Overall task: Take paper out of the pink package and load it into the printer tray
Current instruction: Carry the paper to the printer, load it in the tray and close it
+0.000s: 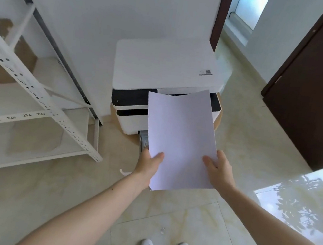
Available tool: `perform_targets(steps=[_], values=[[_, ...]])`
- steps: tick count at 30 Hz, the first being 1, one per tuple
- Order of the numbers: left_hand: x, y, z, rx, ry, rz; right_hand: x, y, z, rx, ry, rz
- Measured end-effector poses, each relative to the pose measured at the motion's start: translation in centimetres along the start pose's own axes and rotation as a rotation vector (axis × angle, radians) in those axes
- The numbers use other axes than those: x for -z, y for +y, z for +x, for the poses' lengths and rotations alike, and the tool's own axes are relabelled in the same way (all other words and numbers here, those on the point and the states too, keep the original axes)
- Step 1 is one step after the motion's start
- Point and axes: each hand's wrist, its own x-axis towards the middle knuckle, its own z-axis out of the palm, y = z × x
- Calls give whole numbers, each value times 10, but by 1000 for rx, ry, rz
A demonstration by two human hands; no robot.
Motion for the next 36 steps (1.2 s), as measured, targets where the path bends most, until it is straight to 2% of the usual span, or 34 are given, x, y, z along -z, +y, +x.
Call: perform_targets(steps=[4, 10, 19, 36], values=[[4, -22, -8, 21, -15, -15, -10, 20, -17, -45, -13, -5], [7, -53, -11, 154, -24, -35, -20, 43, -29, -66, -32, 12], [10, -60, 8, 329, -5, -1, -32, 63, -10, -212, -165, 27], [1, -46, 52, 415, 23, -71, -29, 62, 59, -349, -317, 25]])
